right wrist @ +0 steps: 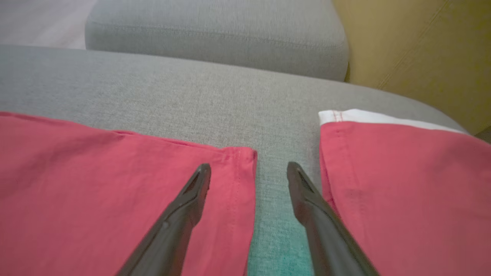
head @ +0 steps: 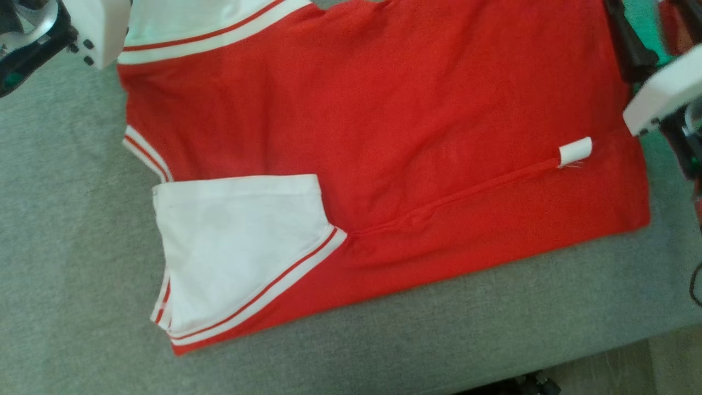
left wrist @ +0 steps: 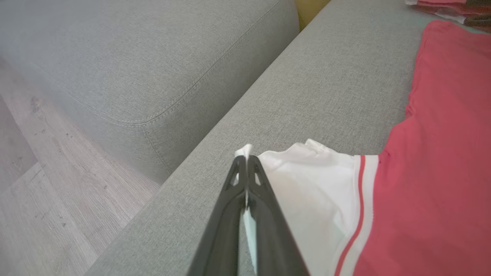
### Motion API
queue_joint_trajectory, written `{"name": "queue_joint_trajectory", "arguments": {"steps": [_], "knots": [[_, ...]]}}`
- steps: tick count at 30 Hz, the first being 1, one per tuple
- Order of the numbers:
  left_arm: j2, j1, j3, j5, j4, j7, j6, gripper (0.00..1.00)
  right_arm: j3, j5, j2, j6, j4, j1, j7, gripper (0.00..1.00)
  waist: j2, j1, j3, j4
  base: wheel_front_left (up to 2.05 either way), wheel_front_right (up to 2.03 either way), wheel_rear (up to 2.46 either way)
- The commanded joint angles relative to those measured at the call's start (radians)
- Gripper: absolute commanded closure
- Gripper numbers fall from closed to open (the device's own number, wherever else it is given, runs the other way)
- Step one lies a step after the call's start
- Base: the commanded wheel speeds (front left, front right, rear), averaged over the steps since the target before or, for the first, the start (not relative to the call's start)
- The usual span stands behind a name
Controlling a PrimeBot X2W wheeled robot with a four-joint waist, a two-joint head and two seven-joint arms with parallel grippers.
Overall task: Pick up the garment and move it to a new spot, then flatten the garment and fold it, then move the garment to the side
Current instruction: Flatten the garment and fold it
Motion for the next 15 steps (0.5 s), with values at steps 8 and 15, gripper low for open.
{"name": "queue_joint_trajectory", "arguments": {"steps": [8, 15], "knots": [[0.025, -0.081, 0.009, -0.016, -0.019, -0.041, 0.002, 1.0, 0.034, 0.013, 0.003, -0.001, 0.084, -0.085, 0.098, 0.18, 0.0, 0.0, -0.007, 0.026, 0.0, 0.0, 0.0], [0.023, -0.096, -0.004, -0.025, -0.015, -0.062, 0.002, 1.0, 0.06, 0.023, 0.007, -0.001, 0.145, -0.142, 0.087, 0.39, 0.0, 0.0, 0.0, 0.038, 0.0, 0.0, 0.0]]}}
